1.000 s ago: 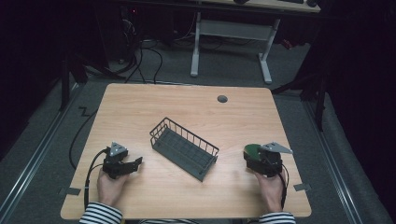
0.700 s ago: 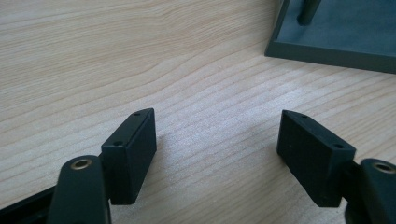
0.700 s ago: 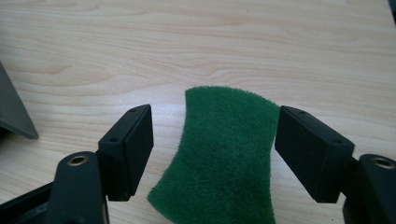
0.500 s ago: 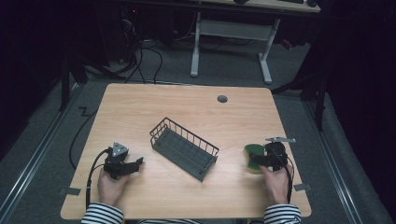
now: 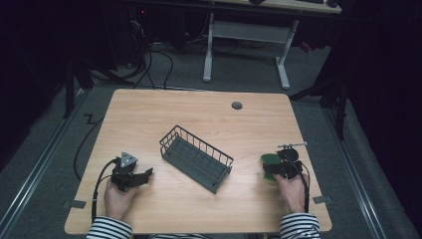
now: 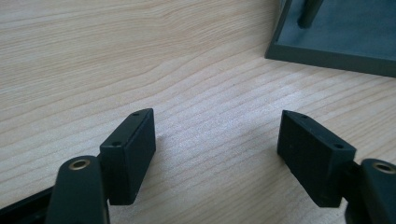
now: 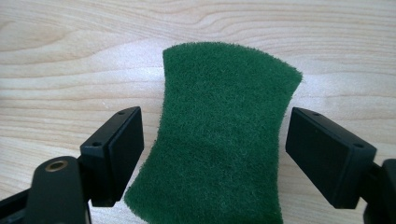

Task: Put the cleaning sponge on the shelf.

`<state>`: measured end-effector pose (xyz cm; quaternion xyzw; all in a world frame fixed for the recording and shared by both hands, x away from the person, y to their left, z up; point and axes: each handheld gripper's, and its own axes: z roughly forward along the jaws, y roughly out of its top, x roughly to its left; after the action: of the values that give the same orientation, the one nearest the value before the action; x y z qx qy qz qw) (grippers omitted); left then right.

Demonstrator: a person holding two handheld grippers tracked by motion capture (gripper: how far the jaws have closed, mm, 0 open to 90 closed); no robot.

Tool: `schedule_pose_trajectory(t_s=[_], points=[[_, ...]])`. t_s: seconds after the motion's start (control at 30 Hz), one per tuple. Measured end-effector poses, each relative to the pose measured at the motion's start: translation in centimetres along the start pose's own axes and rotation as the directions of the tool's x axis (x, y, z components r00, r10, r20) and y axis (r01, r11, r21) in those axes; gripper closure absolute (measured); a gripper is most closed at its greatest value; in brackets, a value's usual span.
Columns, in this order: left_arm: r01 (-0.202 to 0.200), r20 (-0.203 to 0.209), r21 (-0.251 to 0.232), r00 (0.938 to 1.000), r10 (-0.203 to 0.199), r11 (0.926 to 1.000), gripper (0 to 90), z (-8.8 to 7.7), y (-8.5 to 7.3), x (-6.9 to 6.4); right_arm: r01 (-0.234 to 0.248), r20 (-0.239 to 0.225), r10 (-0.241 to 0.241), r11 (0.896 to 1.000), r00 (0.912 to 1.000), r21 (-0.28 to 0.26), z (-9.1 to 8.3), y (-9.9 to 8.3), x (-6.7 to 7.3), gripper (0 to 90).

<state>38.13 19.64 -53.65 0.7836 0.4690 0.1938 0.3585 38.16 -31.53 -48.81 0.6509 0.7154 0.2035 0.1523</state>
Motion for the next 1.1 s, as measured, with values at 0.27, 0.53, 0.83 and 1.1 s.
schedule_pose_trajectory(t_s=[0.27,0.53,0.83,1.1], points=[[0.004,0.005,-0.003,1.0000,-0.004,1.0000,28.5,0.0,0.0,0.1,0.002,0.023,-0.003,0.999,0.9997,0.045,0.5,0.5,0.2,22.2],[0.004,0.005,-0.003,1.0000,-0.004,1.0000,28.6,0.0,0.0,0.1,0.000,-0.011,0.000,0.997,0.9999,0.071,0.8,0.5,0.1,27.2],[-0.016,-0.004,0.003,0.9999,0.016,0.9999,27.4,0.1,0.0,-0.2,0.004,-0.027,-0.004,1.000,0.9996,-0.002,-0.1,0.6,0.1,28.5],[-0.018,-0.005,0.003,0.9998,0.018,0.9998,27.0,0.1,0.0,-0.2,0.034,-0.045,-0.036,0.998,0.9983,-0.047,-1.5,1.0,0.7,28.5]])
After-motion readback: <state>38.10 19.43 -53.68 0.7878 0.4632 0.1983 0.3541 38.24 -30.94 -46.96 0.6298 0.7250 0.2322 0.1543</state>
